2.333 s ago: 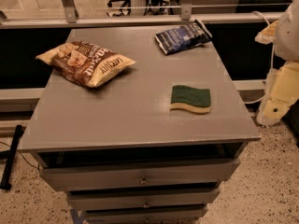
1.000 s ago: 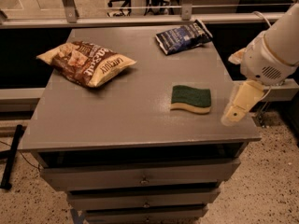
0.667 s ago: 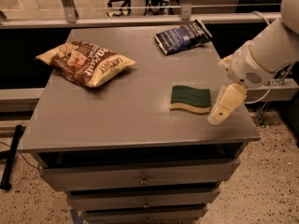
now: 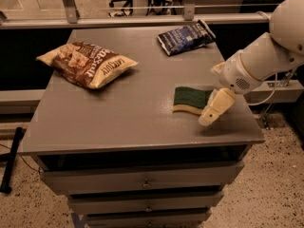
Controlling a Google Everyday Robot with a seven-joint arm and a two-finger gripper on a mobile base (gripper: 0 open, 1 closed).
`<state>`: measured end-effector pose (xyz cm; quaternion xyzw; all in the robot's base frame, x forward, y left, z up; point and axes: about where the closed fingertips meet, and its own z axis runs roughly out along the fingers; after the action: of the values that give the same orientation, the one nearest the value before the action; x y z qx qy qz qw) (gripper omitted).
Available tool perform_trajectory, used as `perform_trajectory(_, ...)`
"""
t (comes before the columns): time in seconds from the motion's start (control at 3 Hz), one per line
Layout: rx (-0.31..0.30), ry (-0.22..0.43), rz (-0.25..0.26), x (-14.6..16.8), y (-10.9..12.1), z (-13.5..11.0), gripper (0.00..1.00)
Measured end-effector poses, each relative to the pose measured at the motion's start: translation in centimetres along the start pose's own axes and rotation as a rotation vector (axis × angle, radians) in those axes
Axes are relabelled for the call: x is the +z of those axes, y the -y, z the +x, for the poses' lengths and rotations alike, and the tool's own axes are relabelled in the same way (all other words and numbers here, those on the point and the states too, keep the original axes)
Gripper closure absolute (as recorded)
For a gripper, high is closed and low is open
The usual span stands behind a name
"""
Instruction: Pick sponge
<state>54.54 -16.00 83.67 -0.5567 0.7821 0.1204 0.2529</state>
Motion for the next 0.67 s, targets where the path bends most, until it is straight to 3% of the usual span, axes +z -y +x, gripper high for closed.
perform_trajectory(0.33,0.013,0.017,-0.014,1.37,-0.06,0.2,0.16)
perform_trajectory(0.67,0.018,0.032,-0.018,1.94,0.03,0.18,0.4)
